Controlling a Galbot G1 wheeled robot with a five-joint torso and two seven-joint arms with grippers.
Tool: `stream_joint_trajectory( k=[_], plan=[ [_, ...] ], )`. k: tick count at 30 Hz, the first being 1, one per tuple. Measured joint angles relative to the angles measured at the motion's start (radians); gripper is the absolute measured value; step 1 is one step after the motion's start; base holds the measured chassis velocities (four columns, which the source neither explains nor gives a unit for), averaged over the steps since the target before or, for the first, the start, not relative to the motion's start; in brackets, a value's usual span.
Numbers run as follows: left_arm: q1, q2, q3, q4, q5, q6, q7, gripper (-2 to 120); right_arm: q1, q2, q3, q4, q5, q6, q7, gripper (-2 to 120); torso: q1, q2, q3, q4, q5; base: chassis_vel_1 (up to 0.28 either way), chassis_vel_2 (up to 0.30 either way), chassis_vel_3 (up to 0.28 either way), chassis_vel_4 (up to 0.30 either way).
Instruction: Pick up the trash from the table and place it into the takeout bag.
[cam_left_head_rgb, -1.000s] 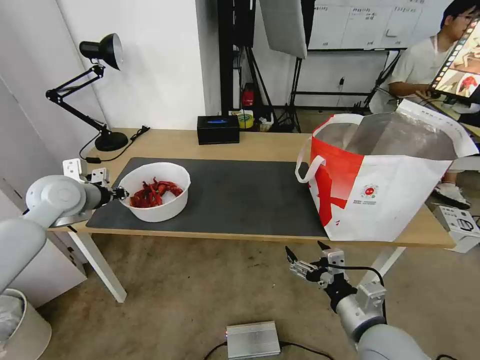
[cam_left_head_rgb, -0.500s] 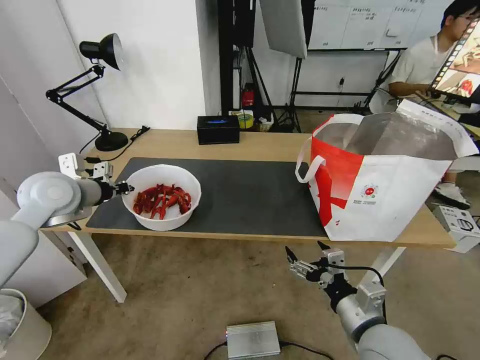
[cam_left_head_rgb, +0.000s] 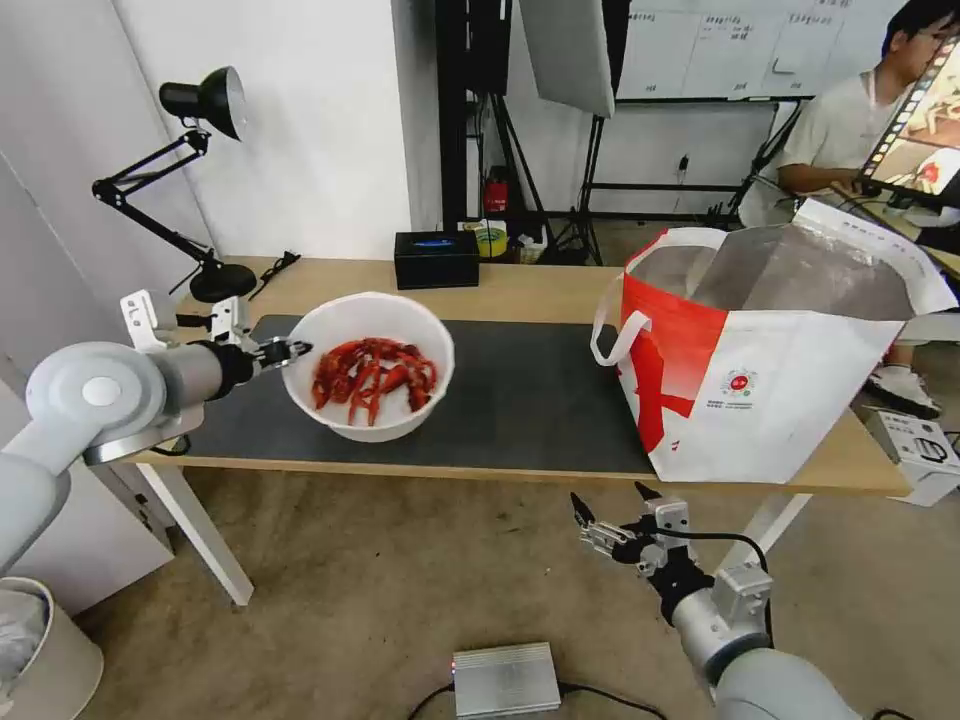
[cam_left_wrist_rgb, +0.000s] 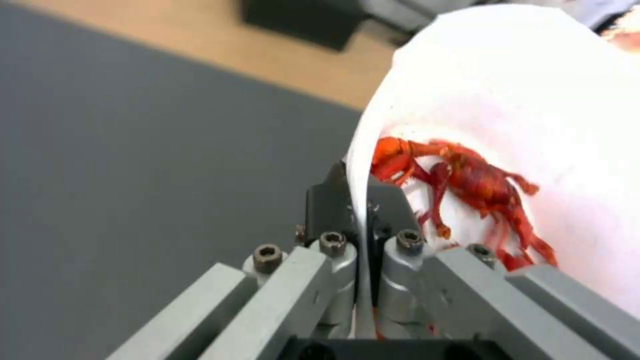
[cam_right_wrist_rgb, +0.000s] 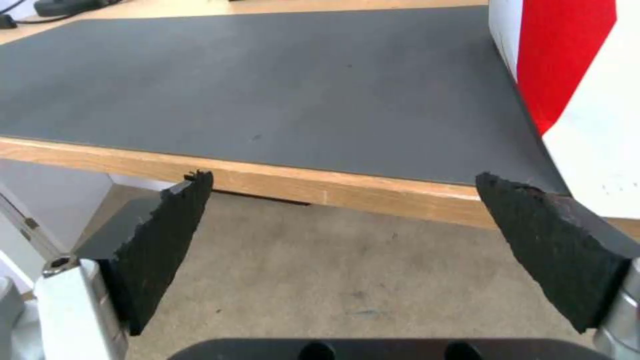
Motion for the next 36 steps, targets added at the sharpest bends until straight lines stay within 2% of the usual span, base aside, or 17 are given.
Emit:
stream_joint_trajectory(
  k=[8,17,21,23,25,29,31,32,34,35,36],
  plan=[
    [-0.078,0.01,0.058,-0.056,-0.05,-0.029,0.027,0,0.0,0.0,0.0,0.0,0.0,0.0,0.0,100,0.0,0.0,0.0,0.0,-0.0002,0.0,0.0,0.0,0.0],
    [-0.224,-0.032,0.173,-0.037,-0.071,-0.039,0.027,0,0.0,0.0,0.0,0.0,0.0,0.0,0.0,100,0.0,0.0,0.0,0.0,-0.0002,0.0,0.0,0.0,0.0],
    [-0.333,-0.093,0.28,0.0,-0.07,-0.063,0.031,0,0.0,0.0,0.0,0.0,0.0,0.0,0.0,100,0.0,0.0,0.0,-0.0001,-0.0002,0.0,0.0,0.0,0.0],
    [-0.354,-0.106,0.299,0.01,-0.069,-0.066,0.032,0,0.0,0.0,0.0,0.0,0.0,0.0,0.0,100,0.0,0.0,0.0,0.0,-0.0001,0.0,0.0,0.0,0.0],
    [-0.42,-0.157,0.366,0.052,-0.064,-0.07,0.034,0,0.0,0.0,0.0,0.0,0.0,0.0,0.0,100,0.0,0.0,0.0,0.0001,-0.0001,0.0,0.0,0.0,0.0],
    [-0.47,-0.207,0.417,0.096,-0.054,-0.072,0.033,0,0.0,0.0,0.0,0.0,0.0,0.0,0.0,100,0.0,0.0,0.0,0.0001,0.0,0.0,0.0,0.0,0.0],
    [-0.546,-0.299,0.491,0.175,-0.031,-0.08,0.031,0,0.0,0.0,0.0,0.0,0.0,0.0,0.0,100,0.0,0.0,0.0,0.0,-0.0001,0.0,0.0,0.0,0.0],
    [-0.546,-0.299,0.491,0.175,-0.031,-0.08,0.031,0,0.0,0.0,0.0,0.0,0.0,0.0,0.0,100,0.0,0.0,0.0,0.0,-0.0001,0.0,0.0,0.0,0.0],
    [-0.604,-0.376,0.529,0.244,-0.011,-0.084,0.029,0,0.0,0.0,0.0,0.0,0.0,0.0,0.0,100,0.0,0.0,0.0,-0.0003,0.0,0.0,0.0,0.0,0.0],
    [-0.604,-0.376,0.529,0.244,-0.011,-0.084,0.029,0,0.0,0.0,0.0,0.0,0.0,0.0,0.0,100,0.0,0.0,0.0,-0.0003,0.0,0.0,0.0,0.0,0.0],
    [-0.63,-0.413,0.537,0.278,-0.002,-0.084,0.029,0,0.0,0.0,0.0,0.0,0.0,0.0,0.0,100,0.0,0.0,0.0,-0.0004,0.0001,0.0,0.0,0.0,0.0]
  ],
)
